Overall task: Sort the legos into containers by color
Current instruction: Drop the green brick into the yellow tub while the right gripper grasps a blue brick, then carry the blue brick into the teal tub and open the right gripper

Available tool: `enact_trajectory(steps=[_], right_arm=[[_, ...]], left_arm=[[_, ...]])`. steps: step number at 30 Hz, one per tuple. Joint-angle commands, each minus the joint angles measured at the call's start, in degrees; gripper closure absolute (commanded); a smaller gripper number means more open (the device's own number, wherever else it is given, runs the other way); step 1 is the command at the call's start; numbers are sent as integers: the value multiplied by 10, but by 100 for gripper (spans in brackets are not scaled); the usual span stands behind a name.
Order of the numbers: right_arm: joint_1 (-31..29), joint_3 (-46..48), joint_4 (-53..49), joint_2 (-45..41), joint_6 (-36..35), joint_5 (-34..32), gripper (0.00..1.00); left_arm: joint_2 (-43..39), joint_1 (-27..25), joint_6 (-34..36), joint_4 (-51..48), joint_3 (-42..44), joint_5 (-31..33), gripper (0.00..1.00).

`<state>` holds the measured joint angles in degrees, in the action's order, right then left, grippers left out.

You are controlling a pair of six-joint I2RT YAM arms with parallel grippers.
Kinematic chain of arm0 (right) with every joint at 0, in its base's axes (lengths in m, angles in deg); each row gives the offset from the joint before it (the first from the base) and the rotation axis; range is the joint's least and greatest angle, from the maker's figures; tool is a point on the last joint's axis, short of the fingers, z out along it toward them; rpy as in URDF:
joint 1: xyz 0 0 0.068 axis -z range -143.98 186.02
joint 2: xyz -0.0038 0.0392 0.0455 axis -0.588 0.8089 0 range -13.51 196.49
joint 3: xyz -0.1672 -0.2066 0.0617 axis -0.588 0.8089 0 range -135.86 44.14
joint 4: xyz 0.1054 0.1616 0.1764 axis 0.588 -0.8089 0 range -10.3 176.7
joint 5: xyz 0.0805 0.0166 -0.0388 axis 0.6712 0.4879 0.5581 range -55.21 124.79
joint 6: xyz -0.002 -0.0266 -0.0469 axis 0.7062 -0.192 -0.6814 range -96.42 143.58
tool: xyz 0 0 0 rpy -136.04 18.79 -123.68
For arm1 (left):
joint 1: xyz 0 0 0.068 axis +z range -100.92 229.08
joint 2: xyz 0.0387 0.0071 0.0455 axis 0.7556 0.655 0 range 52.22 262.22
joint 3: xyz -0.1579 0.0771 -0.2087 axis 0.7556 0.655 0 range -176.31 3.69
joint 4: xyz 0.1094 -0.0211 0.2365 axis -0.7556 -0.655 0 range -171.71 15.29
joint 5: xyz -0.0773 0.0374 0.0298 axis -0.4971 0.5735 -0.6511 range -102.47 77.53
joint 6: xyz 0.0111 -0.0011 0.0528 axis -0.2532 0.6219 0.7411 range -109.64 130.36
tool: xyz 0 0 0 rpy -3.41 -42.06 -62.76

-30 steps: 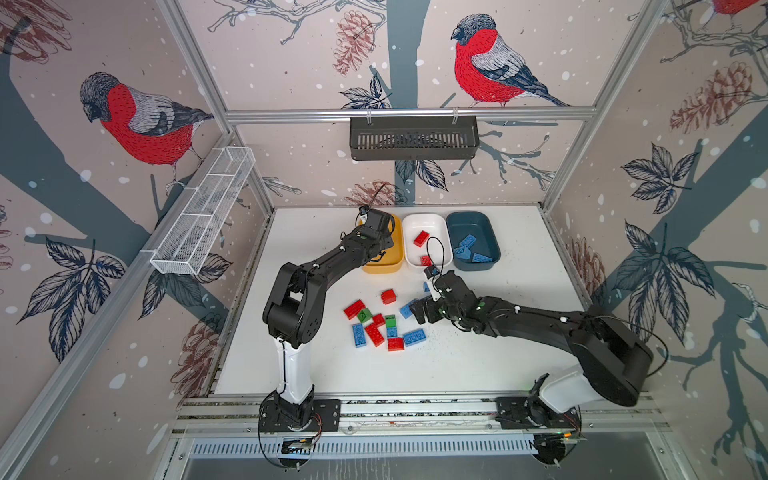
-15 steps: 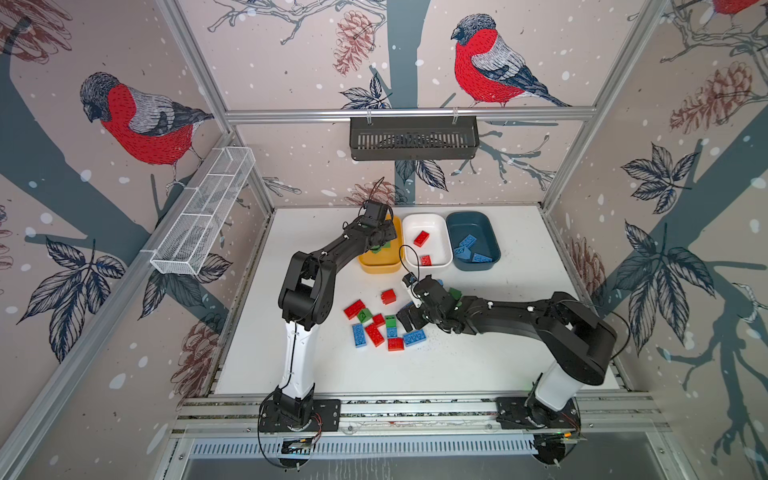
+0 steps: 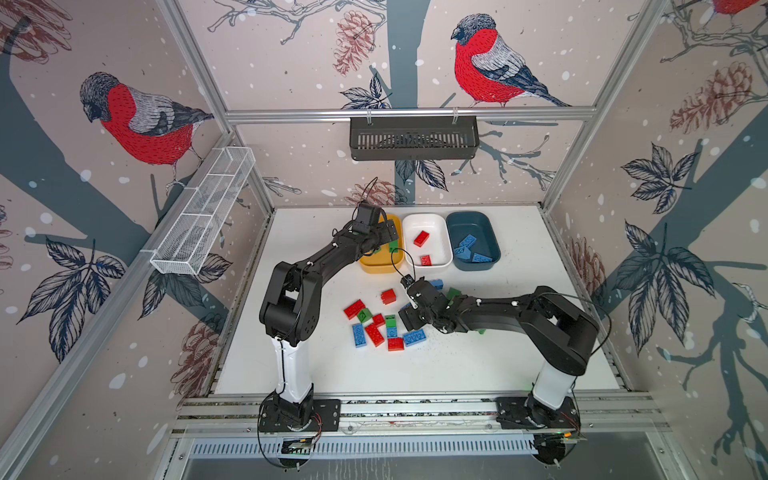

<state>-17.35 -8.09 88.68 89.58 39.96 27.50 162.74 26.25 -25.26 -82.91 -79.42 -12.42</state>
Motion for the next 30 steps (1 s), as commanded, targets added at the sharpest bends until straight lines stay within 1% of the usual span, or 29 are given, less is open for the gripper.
enact_trajectory(steps=[1, 5, 10, 13, 17, 20, 26, 28, 30], right_arm=[[-2, -9, -9, 8, 10, -17, 22], [-2, -10, -10, 11, 9, -24, 28], [-2, -14, -18, 19, 7, -35, 32], [-2, -6, -13, 9, 10, -42, 36], [-2, 15, 1, -19, 14, -50, 41], [-2, 28, 8, -44, 14, -61, 44], [5, 68, 28, -116, 18, -91, 47], [17, 81, 33, -139, 11, -92, 47], [41, 89, 32, -160, 7, -82, 47]], left_arm=[[-18, 2, 2, 31, 18, 4, 3], [-34, 2, 1, 43, 44, 14, 3], [-46, 2, 1, 48, 56, 17, 3], [-53, 2, 5, 50, 59, 15, 3], [-62, 1, 17, 67, 70, -5, 3], [-70, 0, 25, 76, 79, -8, 3], [-83, -12, 45, 73, 83, -7, 3], [-88, -20, 53, 77, 85, -5, 3], [-89, -30, 61, 80, 84, -12, 3]])
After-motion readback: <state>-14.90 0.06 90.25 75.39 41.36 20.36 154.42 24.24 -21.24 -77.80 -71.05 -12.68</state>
